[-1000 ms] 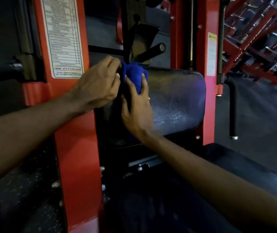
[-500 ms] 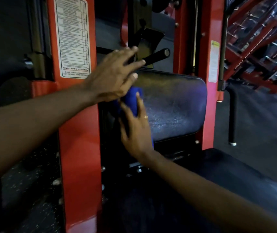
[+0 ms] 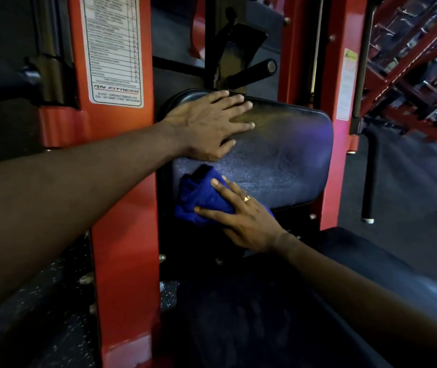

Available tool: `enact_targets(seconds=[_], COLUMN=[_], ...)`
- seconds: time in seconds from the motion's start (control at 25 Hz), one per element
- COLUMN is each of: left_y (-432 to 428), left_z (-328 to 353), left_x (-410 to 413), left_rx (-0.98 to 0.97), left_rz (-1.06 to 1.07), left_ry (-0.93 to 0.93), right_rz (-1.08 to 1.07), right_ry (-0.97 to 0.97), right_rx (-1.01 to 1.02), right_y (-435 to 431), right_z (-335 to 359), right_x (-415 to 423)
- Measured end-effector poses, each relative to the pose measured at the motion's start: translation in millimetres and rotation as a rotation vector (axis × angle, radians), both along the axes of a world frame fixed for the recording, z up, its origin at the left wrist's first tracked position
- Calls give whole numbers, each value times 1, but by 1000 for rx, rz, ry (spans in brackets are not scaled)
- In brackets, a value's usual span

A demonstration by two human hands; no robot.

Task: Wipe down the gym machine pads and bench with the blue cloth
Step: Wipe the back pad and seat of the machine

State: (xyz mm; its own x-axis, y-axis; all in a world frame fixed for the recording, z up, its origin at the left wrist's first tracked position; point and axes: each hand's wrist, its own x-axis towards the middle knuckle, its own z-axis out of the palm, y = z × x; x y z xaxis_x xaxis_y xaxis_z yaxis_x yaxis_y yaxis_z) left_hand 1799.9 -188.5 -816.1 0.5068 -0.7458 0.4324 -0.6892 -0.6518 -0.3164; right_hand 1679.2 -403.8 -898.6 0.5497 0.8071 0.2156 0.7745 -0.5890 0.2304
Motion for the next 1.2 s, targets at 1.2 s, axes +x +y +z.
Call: enact_targets(seconds=[1.2], left_y=[-2], left_z=[2], left_x=[-11], left_rx=[-149], left_rz=[-38], left_ry=[-5], right_rz=[-376], right_ry=[179], right_rx=[397], right_y=[26], right_z=[-6], right_x=[-26])
